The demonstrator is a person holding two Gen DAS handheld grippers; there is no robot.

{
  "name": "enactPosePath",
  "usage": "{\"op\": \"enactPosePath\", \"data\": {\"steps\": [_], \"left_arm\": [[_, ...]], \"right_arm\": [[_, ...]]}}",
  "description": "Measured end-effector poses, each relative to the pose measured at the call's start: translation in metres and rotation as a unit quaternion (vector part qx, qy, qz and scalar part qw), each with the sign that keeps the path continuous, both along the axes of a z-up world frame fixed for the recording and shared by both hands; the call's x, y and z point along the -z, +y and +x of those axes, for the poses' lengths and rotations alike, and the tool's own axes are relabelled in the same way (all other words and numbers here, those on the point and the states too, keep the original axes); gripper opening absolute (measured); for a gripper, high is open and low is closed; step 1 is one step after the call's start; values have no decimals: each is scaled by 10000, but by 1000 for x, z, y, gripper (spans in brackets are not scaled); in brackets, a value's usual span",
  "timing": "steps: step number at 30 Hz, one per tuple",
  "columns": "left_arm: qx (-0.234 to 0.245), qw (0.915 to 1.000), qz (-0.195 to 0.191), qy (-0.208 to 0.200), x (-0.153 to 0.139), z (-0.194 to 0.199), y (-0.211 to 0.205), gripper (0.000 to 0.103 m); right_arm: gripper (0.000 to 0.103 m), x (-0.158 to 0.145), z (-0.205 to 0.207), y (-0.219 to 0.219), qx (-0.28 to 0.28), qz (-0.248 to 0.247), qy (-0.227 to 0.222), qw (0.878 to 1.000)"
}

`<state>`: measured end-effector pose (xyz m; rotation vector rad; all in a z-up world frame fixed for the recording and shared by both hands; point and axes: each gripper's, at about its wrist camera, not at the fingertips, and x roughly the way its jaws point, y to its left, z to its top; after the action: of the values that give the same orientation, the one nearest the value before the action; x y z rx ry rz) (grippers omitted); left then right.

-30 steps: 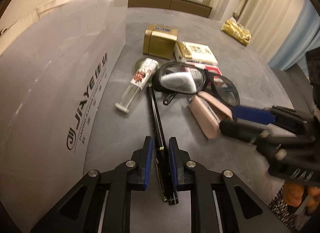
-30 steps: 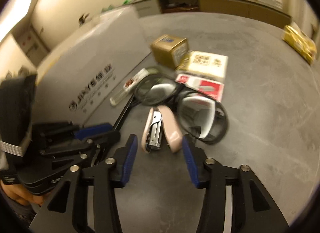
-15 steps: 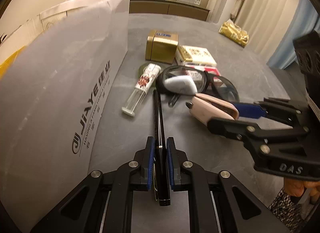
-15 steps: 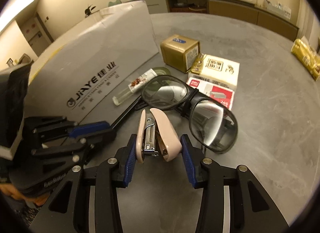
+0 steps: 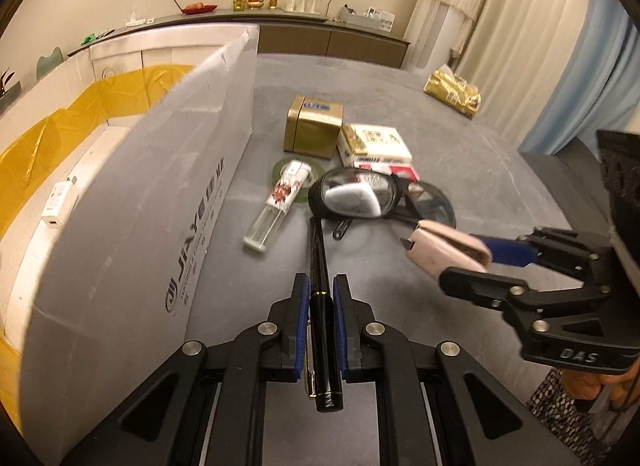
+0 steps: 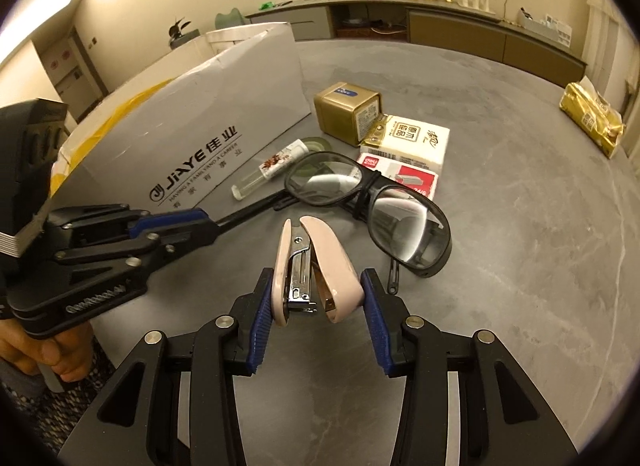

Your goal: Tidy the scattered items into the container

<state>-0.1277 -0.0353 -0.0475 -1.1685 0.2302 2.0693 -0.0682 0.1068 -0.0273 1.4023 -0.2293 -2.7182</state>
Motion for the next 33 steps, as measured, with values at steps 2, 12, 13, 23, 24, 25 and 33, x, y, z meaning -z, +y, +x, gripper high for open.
{"op": "enactPosePath", "data": {"steps": [2, 12, 13, 23, 24, 25, 33], "left_arm": [[55, 9997, -242, -78, 10, 1, 5, 15], [515, 9944, -802, 451, 20, 27, 30, 13], [543, 9936, -844, 515, 20, 30, 32, 13], [292, 9926, -691, 950, -11, 49, 17, 12], [262, 9927, -673, 970, -14, 51, 16, 12], [234, 9926, -659, 994, -16, 52, 15, 12], [71, 9930, -675, 970, -13, 69, 6, 12]], "right_arm": [[45, 1, 0, -2, -8, -1, -34, 10000], [45, 1, 7, 0, 9, -22, -54, 10000], [45, 0, 8, 1, 15, -30, -39, 10000], [45, -11, 22, 11, 43, -305, 136, 9994], [45, -12, 24, 11, 40, -345, 149, 9993], [45, -12, 25, 12, 36, -381, 158, 9991], [45, -19, 34, 8, -27, -444, 239, 9987]]}}
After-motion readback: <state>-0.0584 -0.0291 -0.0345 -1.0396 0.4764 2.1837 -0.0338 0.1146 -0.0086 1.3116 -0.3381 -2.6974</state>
